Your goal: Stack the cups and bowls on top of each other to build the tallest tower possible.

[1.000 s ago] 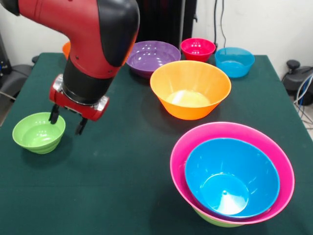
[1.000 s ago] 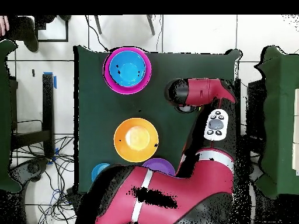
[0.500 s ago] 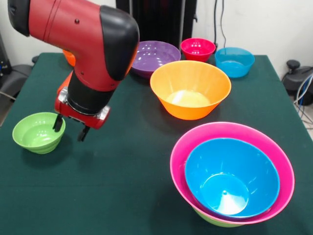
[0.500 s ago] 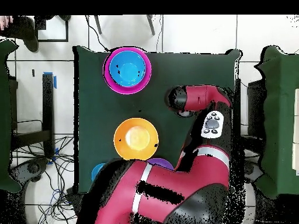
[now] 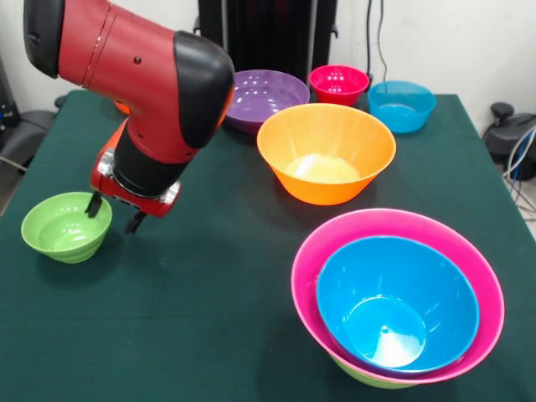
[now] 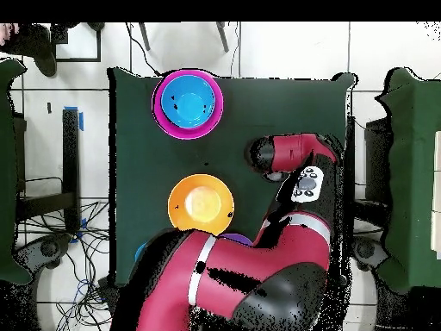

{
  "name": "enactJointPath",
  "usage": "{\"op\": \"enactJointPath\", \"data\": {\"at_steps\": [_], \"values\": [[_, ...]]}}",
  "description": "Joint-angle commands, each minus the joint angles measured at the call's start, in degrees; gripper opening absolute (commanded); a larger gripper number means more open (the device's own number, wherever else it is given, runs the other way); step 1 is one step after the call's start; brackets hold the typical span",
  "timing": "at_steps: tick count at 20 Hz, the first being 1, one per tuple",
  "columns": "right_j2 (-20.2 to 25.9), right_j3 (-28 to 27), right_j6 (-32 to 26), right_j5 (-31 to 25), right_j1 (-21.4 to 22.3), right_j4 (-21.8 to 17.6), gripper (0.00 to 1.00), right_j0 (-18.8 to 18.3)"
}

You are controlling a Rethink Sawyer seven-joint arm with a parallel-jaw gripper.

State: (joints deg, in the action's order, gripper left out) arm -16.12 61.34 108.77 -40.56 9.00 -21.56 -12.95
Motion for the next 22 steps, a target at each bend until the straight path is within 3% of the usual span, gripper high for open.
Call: {"op": "enactJointPath", "data": {"at_steps": [1,4,5,9,22], "values": [[1.64,-2.20,-0.61,0.35,-1.17,-3.72,1.00,1.26],[1.38,-3.32,-3.00,1.16,-1.58,-4.85,1.00,1.46],[0.98,-3.19,-0.96,2.02,-1.63,-4.27,0.00,1.50],[2.12,-2.41,0.19,5.29,-1.14,-3.68,0.00,0.81],[4.06,-1.57,-2.29,4.17,0.46,-2.14,0.00,-0.55]]}}
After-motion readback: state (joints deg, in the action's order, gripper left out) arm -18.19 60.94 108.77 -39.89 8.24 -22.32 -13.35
